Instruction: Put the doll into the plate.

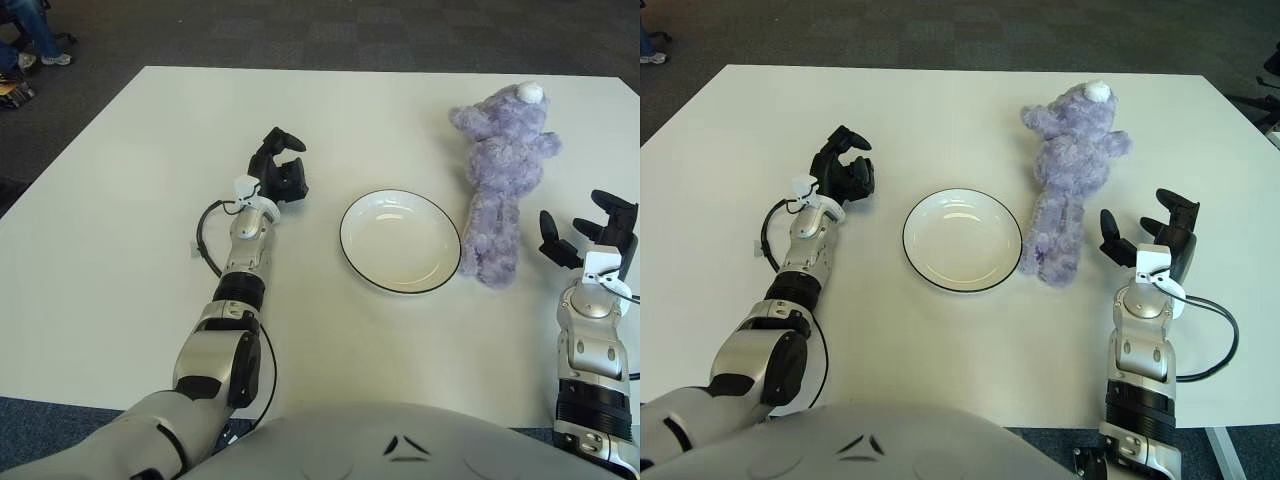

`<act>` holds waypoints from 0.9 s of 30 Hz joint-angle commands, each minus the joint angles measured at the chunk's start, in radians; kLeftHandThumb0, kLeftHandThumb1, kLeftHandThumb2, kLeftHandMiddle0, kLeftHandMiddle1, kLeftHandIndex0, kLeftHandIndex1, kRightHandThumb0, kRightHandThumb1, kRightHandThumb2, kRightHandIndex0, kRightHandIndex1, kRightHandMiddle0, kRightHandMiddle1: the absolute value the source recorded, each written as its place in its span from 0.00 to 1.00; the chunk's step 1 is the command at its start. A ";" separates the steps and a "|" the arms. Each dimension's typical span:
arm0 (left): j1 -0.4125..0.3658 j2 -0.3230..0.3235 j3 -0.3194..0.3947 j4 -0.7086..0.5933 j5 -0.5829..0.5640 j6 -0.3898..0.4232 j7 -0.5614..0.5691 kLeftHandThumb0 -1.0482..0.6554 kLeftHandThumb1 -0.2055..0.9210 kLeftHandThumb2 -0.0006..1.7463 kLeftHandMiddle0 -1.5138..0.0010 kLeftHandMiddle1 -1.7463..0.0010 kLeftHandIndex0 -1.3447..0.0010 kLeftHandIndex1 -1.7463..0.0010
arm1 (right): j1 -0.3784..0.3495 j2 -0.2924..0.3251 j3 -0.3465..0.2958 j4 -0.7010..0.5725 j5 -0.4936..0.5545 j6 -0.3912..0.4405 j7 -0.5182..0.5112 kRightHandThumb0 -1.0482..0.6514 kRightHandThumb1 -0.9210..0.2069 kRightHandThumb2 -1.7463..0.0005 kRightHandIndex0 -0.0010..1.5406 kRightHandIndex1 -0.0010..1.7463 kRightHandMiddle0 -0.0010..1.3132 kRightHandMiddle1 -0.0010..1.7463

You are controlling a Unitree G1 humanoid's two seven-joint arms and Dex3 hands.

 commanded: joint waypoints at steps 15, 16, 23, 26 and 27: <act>0.031 -0.009 -0.005 0.056 0.017 -0.015 0.035 0.36 0.59 0.65 0.16 0.00 0.63 0.00 | -0.009 -0.077 0.026 -0.038 -0.103 0.036 0.062 0.10 0.08 0.77 0.00 0.17 0.00 0.37; 0.031 -0.009 -0.005 0.056 0.019 -0.015 0.037 0.36 0.59 0.65 0.16 0.00 0.63 0.00 | -0.009 -0.083 0.028 -0.041 -0.103 0.038 0.072 0.09 0.06 0.78 0.00 0.17 0.00 0.36; 0.028 -0.014 -0.003 0.059 0.020 -0.011 0.045 0.36 0.58 0.66 0.16 0.00 0.62 0.00 | -0.007 -0.113 0.035 -0.056 -0.103 0.027 0.113 0.05 0.01 0.79 0.00 0.15 0.00 0.34; 0.028 -0.017 -0.003 0.059 0.017 -0.013 0.044 0.36 0.58 0.66 0.17 0.00 0.62 0.00 | -0.003 -0.134 0.039 -0.061 -0.109 0.009 0.128 0.04 0.00 0.77 0.00 0.14 0.00 0.32; 0.028 -0.017 -0.003 0.059 0.017 -0.013 0.044 0.36 0.57 0.67 0.16 0.00 0.61 0.00 | -0.002 -0.139 0.040 -0.061 -0.111 0.005 0.132 0.04 0.00 0.76 0.00 0.13 0.00 0.31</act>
